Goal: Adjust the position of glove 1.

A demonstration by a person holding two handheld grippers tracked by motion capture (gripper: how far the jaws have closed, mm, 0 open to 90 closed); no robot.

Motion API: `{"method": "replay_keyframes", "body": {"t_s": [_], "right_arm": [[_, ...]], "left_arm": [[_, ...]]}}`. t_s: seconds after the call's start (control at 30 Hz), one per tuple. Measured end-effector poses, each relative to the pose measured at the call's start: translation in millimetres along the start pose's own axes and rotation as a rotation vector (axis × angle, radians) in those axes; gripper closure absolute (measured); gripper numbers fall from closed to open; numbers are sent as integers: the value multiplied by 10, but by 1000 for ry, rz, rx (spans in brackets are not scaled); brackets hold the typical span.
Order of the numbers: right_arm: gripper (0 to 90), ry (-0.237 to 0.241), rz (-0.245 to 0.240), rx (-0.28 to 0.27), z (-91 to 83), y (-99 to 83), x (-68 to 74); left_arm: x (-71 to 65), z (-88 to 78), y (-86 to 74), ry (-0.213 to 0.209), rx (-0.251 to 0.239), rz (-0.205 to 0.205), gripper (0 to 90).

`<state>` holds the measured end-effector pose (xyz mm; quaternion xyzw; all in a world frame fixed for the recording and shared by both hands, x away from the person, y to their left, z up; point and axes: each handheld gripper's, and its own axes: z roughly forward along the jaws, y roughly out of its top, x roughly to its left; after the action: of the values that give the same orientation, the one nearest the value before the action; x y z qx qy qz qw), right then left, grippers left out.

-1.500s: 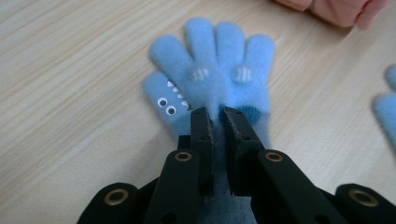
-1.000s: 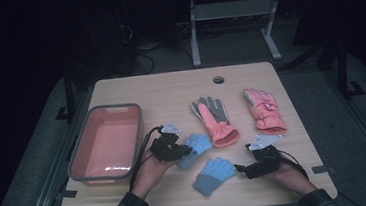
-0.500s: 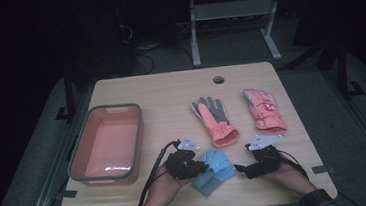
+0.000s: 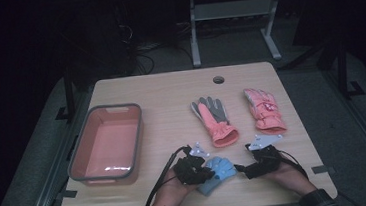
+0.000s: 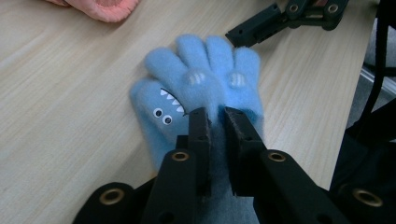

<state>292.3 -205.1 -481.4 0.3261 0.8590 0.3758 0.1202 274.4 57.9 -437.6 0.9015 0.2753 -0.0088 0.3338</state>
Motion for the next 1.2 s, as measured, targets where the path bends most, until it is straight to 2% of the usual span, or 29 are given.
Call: {"method": "replay_keyframes", "body": {"t_s": [0.1,0.23,0.37,0.47,0.7,0.73,0.77,0.87,1.2], "right_arm": [[129,0,0,0,0,0,0],[129,0,0,0,0,0,0],[128,-2,1,2,5,6,2],[128,-3,3,3,8,9,6],[129,-5,4,3,6,7,8],[129,-4,5,2,6,6,9],[129,-4,4,1,5,5,10],[129,-1,0,2,-3,-1,11],[129,1,1,1,-5,-4,16]], "left_arm": [[1,-3,2,6,-5,2,695],[16,-20,24,-11,-22,-3,489],[-5,17,39,5,-28,5,289],[-15,84,49,10,-10,16,218],[-9,210,63,30,-7,15,211],[1,215,65,33,11,34,211],[-14,235,64,37,2,24,209],[-30,250,69,53,21,48,209],[-73,294,38,93,34,74,237]]}}
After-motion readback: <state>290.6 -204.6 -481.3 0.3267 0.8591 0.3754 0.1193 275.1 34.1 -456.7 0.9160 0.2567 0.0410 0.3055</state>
